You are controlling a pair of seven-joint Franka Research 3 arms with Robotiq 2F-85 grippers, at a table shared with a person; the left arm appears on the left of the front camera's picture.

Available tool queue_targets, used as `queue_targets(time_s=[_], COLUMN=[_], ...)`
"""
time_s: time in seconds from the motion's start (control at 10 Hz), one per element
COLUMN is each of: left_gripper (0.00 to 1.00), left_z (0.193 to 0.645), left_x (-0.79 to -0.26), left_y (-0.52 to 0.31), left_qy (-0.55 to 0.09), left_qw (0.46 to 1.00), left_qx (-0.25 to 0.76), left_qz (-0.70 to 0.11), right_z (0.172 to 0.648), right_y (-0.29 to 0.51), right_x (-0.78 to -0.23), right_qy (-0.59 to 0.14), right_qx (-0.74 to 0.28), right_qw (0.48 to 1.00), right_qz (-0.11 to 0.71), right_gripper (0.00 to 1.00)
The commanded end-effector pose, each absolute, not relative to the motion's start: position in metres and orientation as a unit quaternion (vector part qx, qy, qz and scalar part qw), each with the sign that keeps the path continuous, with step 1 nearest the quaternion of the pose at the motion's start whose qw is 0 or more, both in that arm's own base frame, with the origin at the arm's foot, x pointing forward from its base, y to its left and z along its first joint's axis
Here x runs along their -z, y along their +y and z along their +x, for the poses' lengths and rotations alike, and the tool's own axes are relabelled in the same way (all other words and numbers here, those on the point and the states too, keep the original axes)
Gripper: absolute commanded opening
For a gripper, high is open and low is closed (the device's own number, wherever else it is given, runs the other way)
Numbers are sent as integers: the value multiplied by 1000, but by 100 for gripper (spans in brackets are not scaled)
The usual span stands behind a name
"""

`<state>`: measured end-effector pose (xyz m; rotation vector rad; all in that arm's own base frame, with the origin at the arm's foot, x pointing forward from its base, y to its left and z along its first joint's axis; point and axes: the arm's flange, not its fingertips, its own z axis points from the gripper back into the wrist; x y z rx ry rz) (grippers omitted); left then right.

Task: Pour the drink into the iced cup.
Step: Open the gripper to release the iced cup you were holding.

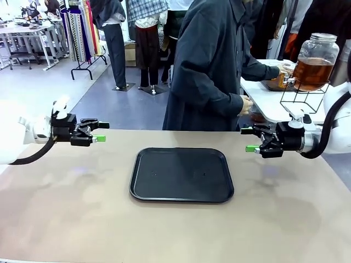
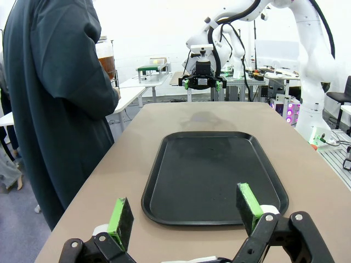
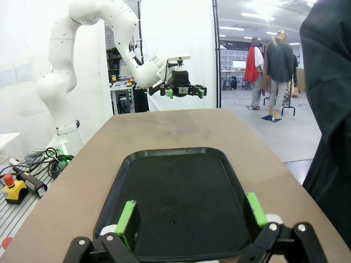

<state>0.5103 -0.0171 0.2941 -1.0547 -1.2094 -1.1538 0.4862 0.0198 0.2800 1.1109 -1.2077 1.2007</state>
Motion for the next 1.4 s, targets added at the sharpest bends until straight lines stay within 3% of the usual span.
queue_targets(time_s=[0.0, 1.3], left_gripper=[100, 100], left_z=[510, 510], left_x=[-296, -296], left_y=[-18, -18], left_qy=[-511, -511], left_qw=[550, 550], left_qx=[485, 485], left_qz=[-448, -448], right_z=[486, 486], right_y=[22, 22], right_x=[-283, -283], right_qy=[-506, -506], right_qx=[-504, -504], right_qw=[524, 524], right_qz=[464, 464], right_gripper=[100, 100])
